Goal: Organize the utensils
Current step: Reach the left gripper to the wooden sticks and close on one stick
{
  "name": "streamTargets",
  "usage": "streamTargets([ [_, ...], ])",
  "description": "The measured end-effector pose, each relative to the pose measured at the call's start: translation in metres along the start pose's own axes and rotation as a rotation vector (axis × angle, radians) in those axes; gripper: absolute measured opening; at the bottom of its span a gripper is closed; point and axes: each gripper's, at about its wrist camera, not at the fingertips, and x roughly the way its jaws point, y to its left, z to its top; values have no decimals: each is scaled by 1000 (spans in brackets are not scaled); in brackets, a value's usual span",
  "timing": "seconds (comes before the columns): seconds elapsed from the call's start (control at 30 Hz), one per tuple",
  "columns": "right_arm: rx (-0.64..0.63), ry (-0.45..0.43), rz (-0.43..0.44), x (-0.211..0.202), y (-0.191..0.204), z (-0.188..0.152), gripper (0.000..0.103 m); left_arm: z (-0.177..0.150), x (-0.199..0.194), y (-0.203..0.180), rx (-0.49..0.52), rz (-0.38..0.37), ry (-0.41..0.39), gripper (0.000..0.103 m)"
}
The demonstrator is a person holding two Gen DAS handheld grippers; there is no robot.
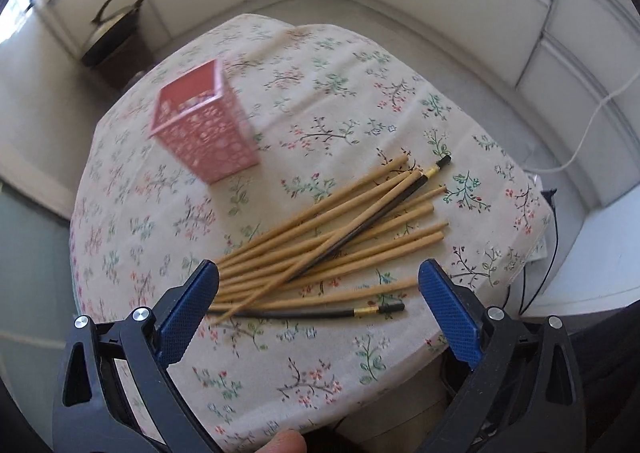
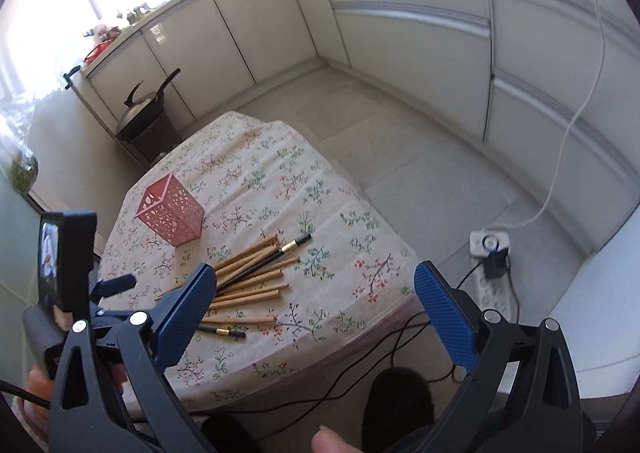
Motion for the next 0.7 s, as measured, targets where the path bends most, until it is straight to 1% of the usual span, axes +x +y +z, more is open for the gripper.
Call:
streamTargets([
  [0.07,46,46,22,8,-8,1,92,17,9,-4,39,-33,45,96],
  [0.13,93,108,47,20,-15,0,92,35,18,-6,45,-86,79,96],
  [0.2,132,169,77,30,-21,-1,92,50,26,-8,48,-117,103,96],
  [0.3,160,219,93,41,-25,-2,92,74,46,-6,42,-152,146,96],
  [0.37,172,247,95,47,-28,-2,92,85,66,-4,38,-168,206,96],
  [0.4,172,257,92,49,-28,-2,92,88,75,-4,34,-173,236,96],
  [0.47,159,270,82,52,-28,-2,92,94,93,-2,30,-176,271,96],
  [0.57,125,287,70,57,-23,-3,92,98,113,2,13,-169,280,94],
  [0.63,112,303,70,61,-21,-3,92,99,124,3,6,-169,291,91],
  [0.7,111,317,76,66,-20,-3,92,100,133,2,19,-160,301,87],
])
